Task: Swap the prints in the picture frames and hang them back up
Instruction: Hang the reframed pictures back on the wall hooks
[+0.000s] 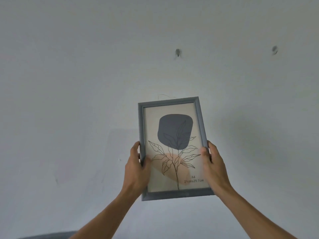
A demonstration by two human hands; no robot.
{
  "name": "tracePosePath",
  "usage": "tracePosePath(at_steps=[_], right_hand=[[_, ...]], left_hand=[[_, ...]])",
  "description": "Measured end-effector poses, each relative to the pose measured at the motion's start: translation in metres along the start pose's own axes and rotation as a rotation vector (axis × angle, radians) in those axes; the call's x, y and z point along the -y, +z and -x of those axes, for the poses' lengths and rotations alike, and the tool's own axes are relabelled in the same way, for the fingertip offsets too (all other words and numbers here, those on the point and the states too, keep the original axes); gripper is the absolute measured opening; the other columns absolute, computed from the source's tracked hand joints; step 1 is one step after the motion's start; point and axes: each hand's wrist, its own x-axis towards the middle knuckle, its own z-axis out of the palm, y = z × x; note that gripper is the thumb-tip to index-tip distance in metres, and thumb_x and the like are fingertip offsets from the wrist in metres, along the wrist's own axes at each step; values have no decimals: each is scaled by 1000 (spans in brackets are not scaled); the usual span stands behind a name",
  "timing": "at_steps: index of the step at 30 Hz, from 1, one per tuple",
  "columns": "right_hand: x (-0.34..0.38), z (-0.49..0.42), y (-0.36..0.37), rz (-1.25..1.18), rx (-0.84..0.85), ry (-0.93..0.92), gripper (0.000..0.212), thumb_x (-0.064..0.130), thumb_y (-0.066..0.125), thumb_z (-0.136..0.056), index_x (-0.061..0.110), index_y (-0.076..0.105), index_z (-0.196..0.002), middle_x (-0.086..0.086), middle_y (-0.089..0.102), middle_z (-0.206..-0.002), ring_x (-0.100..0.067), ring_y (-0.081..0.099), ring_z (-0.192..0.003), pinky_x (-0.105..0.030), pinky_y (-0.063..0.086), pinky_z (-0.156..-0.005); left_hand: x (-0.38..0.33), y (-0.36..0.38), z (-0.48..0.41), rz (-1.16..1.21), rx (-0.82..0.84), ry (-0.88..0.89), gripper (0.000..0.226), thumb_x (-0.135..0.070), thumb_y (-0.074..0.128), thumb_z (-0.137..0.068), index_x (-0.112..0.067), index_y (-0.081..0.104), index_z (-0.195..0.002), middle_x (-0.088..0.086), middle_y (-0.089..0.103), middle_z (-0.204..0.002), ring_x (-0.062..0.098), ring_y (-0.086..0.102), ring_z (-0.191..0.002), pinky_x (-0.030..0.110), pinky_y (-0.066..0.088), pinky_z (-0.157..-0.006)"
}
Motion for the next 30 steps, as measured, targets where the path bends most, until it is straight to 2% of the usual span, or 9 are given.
tracePosePath(at_steps=[2, 4, 8, 13, 15, 18, 22, 26, 30], right_hand=[[10, -24, -6, -6, -29, -39, 37, 33, 36, -106, 22, 44, -140, 7, 60, -109, -3, 57, -94, -19, 47, -74], [19, -49, -11, -4, -60, -62, 40, 35, 35, -106, 21, 42, -143, 1, 60, -121, -13, 58, -101, -31, 52, -86], [32, -94, -19, -10, -101, -85, 45, 38, 35, -106, 22, 38, -148, 1, 55, -133, -21, 54, -120, -44, 46, -104], [44, -144, -22, -61, -80, -121, 42, 39, 34, -106, 24, 38, -145, 6, 54, -124, -19, 54, -114, -40, 48, -97], [49, -164, -23, -75, -68, -134, 38, 37, 34, -106, 24, 42, -141, 5, 57, -120, -19, 56, -108, -33, 49, -85], [55, -191, -26, -84, -52, -148, 31, 34, 34, -106, 23, 46, -132, 1, 60, -113, -21, 58, -100, -30, 46, -71], [57, -228, -29, -85, -53, -158, 30, 35, 36, -105, 20, 49, -128, -1, 61, -115, -25, 57, -103, -36, 47, -84], [52, -254, -28, -103, -30, -122, 24, 33, 36, -105, 17, 51, -115, -4, 61, -110, -23, 56, -97, -32, 42, -74], [43, -263, -22, -103, 10, -85, 23, 34, 37, -106, 19, 49, -116, -6, 59, -111, -24, 56, -97, -32, 44, -75]], left_hand=[[-18, 4, -22, -5, -8, 55, 54, -25, 47, -103, -33, 24, -151, -2, 54, -129, 19, 60, -100, 30, 55, -79], [-36, 7, -47, 4, -7, 104, 54, -25, 48, -102, -33, 27, -151, -2, 55, -130, 21, 60, -104, 37, 57, -84], [-61, 15, -90, -10, -16, 188, 54, -32, 53, -100, -37, 31, -149, -1, 58, -126, 18, 60, -103, 25, 54, -72], [-90, 22, -129, -35, -52, 229, 57, -33, 54, -100, -36, 30, -151, 2, 58, -126, 22, 60, -107, 28, 54, -77], [-103, 25, -142, -53, -70, 237, 58, -31, 54, -100, -35, 30, -152, 3, 58, -126, 22, 59, -107, 24, 53, -73], [-118, 31, -159, -100, -106, 260, 58, -33, 54, -100, -34, 30, -152, 4, 58, -127, 23, 57, -111, 36, 55, -91], [-131, 46, -182, -111, -119, 252, 59, -32, 54, -100, -32, 29, -153, 5, 58, -129, 27, 57, -115, 45, 52, -96], [-139, 59, -199, -152, -120, 249, 58, -30, 53, -100, -30, 29, -153, 3, 57, -130, 26, 54, -118, 43, 49, -99], [-135, 65, -207, -196, -107, 220, 59, -27, 53, -101, -26, 28, -154, 6, 57, -134, 28, 53, -121, 45, 46, -102]])
